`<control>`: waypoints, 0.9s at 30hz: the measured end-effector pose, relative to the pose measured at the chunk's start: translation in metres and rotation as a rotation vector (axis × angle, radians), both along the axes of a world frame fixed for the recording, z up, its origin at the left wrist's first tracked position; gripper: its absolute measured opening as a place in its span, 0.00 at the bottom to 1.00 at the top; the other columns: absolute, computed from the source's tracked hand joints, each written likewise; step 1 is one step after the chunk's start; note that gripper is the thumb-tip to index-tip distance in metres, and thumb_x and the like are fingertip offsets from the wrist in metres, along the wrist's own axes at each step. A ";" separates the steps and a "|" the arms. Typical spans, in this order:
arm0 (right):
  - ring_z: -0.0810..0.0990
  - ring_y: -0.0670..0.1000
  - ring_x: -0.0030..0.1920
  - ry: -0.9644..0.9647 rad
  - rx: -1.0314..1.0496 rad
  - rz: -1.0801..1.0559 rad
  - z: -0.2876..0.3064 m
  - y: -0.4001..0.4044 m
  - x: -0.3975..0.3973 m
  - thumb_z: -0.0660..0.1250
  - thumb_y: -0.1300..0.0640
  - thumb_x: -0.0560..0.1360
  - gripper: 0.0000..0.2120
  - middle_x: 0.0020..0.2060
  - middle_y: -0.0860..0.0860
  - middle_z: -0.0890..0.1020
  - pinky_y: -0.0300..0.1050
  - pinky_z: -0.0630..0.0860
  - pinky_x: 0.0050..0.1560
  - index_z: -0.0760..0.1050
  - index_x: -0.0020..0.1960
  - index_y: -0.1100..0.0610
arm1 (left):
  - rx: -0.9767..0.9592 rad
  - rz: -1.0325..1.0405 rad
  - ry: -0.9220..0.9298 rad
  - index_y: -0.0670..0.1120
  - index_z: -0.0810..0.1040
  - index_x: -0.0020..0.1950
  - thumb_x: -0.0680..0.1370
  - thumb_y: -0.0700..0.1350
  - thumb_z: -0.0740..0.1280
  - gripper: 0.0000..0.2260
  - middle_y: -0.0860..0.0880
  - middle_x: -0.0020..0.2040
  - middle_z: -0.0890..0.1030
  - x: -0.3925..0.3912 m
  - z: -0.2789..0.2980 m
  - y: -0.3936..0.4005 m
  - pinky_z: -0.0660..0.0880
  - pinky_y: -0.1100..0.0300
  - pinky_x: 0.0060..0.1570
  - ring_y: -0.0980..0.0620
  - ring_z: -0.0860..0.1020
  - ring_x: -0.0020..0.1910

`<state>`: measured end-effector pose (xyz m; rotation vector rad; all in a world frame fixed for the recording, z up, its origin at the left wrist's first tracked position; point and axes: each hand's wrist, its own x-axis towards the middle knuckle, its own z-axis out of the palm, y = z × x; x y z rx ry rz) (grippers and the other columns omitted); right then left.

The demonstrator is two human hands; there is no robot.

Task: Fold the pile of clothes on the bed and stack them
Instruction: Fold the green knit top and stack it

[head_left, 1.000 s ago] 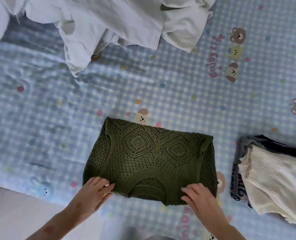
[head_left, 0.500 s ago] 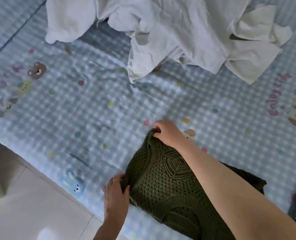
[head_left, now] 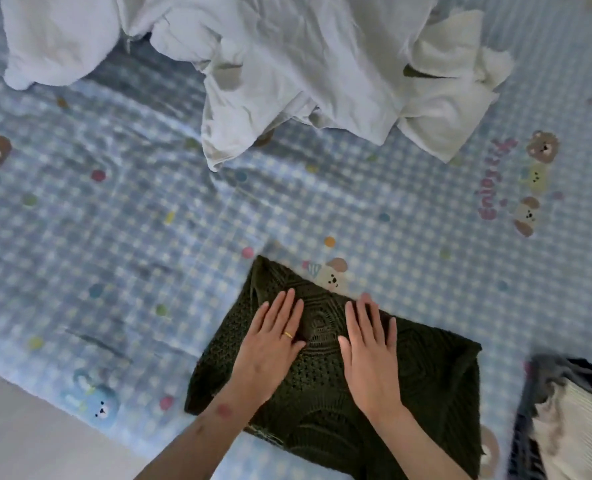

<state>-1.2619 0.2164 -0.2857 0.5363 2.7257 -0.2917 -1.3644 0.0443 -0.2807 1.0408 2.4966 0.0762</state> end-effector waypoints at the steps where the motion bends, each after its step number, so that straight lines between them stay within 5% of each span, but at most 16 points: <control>1: 0.54 0.54 0.76 -0.038 0.007 0.020 -0.006 0.018 0.012 0.44 0.44 0.80 0.27 0.77 0.52 0.54 0.60 0.53 0.74 0.53 0.77 0.53 | -0.037 -0.025 -0.002 0.44 0.60 0.75 0.80 0.58 0.49 0.28 0.43 0.75 0.61 -0.001 -0.009 -0.004 0.62 0.46 0.70 0.46 0.61 0.74; 5: 0.50 0.52 0.77 -0.124 0.083 -0.100 -0.016 0.103 0.070 0.41 0.42 0.80 0.29 0.77 0.51 0.53 0.56 0.45 0.74 0.48 0.78 0.52 | -0.099 -0.063 0.033 0.44 0.54 0.77 0.80 0.60 0.45 0.30 0.42 0.77 0.55 -0.002 -0.027 -0.017 0.56 0.45 0.72 0.45 0.57 0.75; 9: 0.48 0.52 0.77 -0.134 0.079 -0.408 0.000 0.143 0.116 0.39 0.43 0.80 0.29 0.77 0.54 0.51 0.57 0.49 0.75 0.46 0.77 0.56 | -0.073 -0.024 0.085 0.39 0.59 0.74 0.80 0.54 0.47 0.28 0.37 0.75 0.59 0.009 -0.014 0.002 0.56 0.42 0.71 0.40 0.59 0.74; 13: 0.57 0.55 0.75 0.068 -0.150 -0.835 0.031 0.087 0.158 0.50 0.40 0.78 0.33 0.76 0.52 0.55 0.55 0.64 0.70 0.45 0.77 0.52 | 0.148 -0.235 0.071 0.38 0.71 0.68 0.78 0.45 0.61 0.20 0.39 0.70 0.69 0.033 0.003 0.088 0.61 0.45 0.70 0.41 0.69 0.69; 16: 0.65 0.58 0.70 -0.026 -0.187 -1.106 0.048 0.038 0.179 0.60 0.36 0.73 0.41 0.72 0.55 0.65 0.55 0.68 0.65 0.47 0.77 0.50 | 0.218 -0.458 -0.143 0.43 0.59 0.75 0.78 0.40 0.64 0.26 0.43 0.75 0.61 0.056 0.009 0.178 0.49 0.55 0.71 0.45 0.61 0.74; 18: 0.70 0.57 0.66 -0.132 -0.133 -1.064 0.052 0.020 0.183 0.64 0.36 0.71 0.44 0.70 0.54 0.69 0.53 0.69 0.62 0.48 0.77 0.53 | 0.176 -0.599 -0.183 0.46 0.49 0.77 0.80 0.38 0.59 0.29 0.43 0.77 0.52 0.068 0.005 0.224 0.44 0.54 0.72 0.44 0.53 0.76; 21: 0.73 0.54 0.64 -0.132 -0.164 -0.932 0.055 0.009 0.180 0.62 0.35 0.72 0.43 0.73 0.52 0.64 0.47 0.71 0.60 0.49 0.77 0.53 | 0.099 -0.835 -0.165 0.48 0.48 0.77 0.76 0.34 0.60 0.33 0.42 0.74 0.60 0.080 0.002 0.264 0.58 0.49 0.70 0.41 0.61 0.71; 24: 0.75 0.51 0.61 -0.029 -0.338 -0.932 0.058 0.007 0.180 0.62 0.42 0.76 0.37 0.73 0.51 0.61 0.39 0.75 0.53 0.46 0.77 0.50 | 0.073 -0.865 -0.211 0.48 0.57 0.75 0.76 0.33 0.59 0.29 0.45 0.67 0.67 0.081 0.008 0.279 0.63 0.52 0.64 0.43 0.66 0.65; 27: 0.73 0.48 0.64 0.069 -0.464 -1.009 0.066 0.003 0.179 0.63 0.48 0.77 0.32 0.70 0.47 0.66 0.37 0.73 0.55 0.50 0.76 0.49 | 0.189 -0.641 -0.387 0.50 0.73 0.63 0.74 0.32 0.59 0.21 0.50 0.60 0.71 0.062 0.023 0.269 0.62 0.57 0.61 0.48 0.68 0.62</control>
